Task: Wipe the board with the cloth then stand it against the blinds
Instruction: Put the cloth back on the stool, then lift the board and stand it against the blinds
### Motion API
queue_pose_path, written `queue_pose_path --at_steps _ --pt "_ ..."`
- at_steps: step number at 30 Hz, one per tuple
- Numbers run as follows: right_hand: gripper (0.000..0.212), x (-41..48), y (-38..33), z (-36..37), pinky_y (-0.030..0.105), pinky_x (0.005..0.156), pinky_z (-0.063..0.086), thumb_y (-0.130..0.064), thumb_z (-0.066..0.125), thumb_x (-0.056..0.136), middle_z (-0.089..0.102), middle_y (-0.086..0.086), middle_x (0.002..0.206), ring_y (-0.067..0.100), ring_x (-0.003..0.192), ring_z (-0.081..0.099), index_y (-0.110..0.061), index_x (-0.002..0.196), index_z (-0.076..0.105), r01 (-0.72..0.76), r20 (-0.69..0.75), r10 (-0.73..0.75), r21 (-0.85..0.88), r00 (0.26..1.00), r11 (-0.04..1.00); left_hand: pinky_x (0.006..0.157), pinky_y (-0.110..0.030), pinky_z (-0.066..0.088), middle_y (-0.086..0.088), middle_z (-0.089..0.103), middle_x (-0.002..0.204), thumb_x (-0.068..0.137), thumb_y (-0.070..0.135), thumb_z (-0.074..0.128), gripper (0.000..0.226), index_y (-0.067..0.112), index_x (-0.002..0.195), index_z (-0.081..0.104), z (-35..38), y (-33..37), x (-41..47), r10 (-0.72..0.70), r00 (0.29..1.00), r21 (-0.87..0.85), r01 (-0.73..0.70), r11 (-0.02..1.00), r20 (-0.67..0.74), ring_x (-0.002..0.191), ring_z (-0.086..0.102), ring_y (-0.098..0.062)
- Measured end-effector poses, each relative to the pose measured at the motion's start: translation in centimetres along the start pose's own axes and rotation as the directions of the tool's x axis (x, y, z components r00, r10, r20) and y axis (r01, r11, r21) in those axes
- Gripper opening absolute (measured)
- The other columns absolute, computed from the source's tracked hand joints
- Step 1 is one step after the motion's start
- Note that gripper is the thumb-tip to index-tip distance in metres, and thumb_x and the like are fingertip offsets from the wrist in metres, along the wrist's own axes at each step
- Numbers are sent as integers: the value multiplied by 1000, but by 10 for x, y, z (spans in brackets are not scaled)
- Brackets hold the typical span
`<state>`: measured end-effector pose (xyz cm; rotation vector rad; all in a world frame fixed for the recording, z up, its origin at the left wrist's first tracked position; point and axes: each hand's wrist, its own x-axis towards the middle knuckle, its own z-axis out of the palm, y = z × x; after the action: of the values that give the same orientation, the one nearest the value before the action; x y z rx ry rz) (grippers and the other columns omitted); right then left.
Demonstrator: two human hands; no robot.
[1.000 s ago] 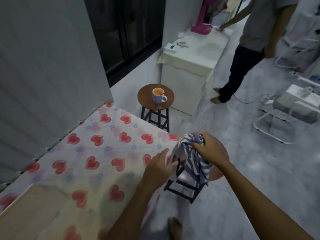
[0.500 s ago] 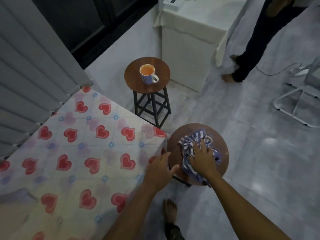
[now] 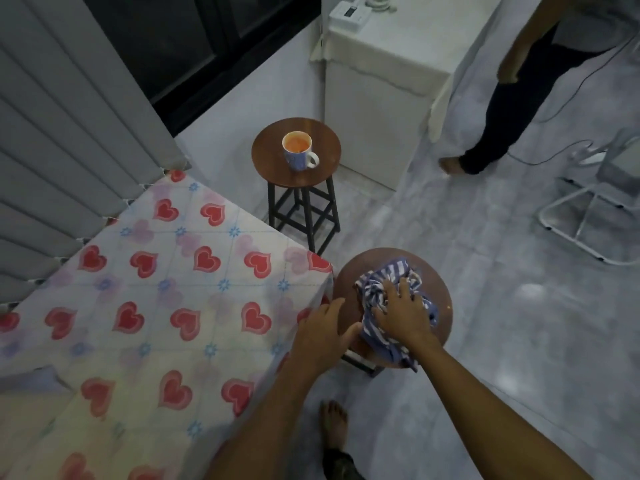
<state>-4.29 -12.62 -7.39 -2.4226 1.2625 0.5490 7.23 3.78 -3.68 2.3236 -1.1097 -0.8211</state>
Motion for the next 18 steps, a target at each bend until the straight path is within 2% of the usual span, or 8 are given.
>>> queue_pose_path --at_steps 2,5,7,10,13,18 --pt "73 -13 -15 -9 58 119 33 -52 50 100 9 17 171 46 150 27 -20 159 24 -18 -67 21 46 998 999 112 -45 42 -7 54 151 98 58 51 70 16 153 43 -7 -5 -9 5 1000 -6 -5 1000 -22 136 51 -27" --pt "75 -34 -53 -22 60 123 25 -50 53 99 9 14 172 44 155 17 -20 160 22 -13 -115 30 145 993 989 104 -46 48 -8 60 140 98 55 54 63 16 147 48 -24 -20 -29 -7 996 -52 3 999 -88 126 57 -27" --pt "71 -50 -88 -26 60 122 27 -48 53 99 16 15 170 42 155 19 -19 159 26 77 -131 -58 148 990 986 102 -43 49 -9 60 137 97 54 56 61 16 144 50 -41 -37 -50 -37 986 -83 23 996 -164 124 57 -29" --pt "68 -79 -152 -27 57 119 34 -51 51 99 26 13 166 39 151 29 -20 155 30 247 -163 -223 145 961 958 110 -41 41 -4 50 151 95 57 56 66 22 150 46 -72 -77 -93 -185 950 -176 143 974 -251 136 48 -27" --pt "73 -114 -227 -12 56 119 36 -49 54 100 26 13 168 39 150 32 -17 159 25 447 -170 -423 149 890 882 111 -44 41 -4 51 150 95 57 57 67 22 150 45 -102 -138 -154 -331 875 -238 257 936 -355 135 49 -27" --pt "72 -168 -344 29 51 117 43 -42 60 100 39 19 162 40 146 43 -7 157 34 720 -179 -708 0 683 694 110 -42 41 -11 53 149 95 54 60 71 14 151 44 -131 -238 -265 -567 668 -350 446 824 -482 134 51 -31"
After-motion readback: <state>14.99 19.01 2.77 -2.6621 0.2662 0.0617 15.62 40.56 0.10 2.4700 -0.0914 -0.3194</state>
